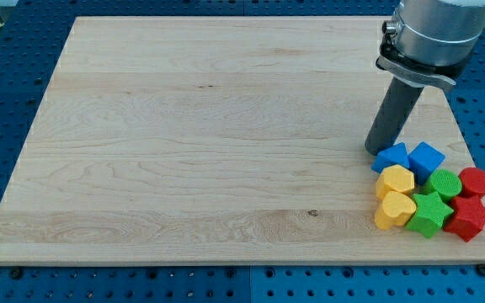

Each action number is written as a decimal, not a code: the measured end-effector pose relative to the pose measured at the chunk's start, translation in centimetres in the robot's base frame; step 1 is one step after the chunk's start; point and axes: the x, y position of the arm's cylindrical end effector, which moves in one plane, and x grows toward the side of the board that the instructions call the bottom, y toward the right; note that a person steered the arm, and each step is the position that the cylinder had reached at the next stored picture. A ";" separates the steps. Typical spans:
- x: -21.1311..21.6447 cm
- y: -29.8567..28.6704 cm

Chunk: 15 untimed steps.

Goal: Slide the red blocks into the green blocks

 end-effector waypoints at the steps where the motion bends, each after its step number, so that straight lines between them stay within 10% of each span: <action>1: 0.0 0.0; 5: -4.7 0.3; 9: -2.5 13.7; 15: 12.3 15.7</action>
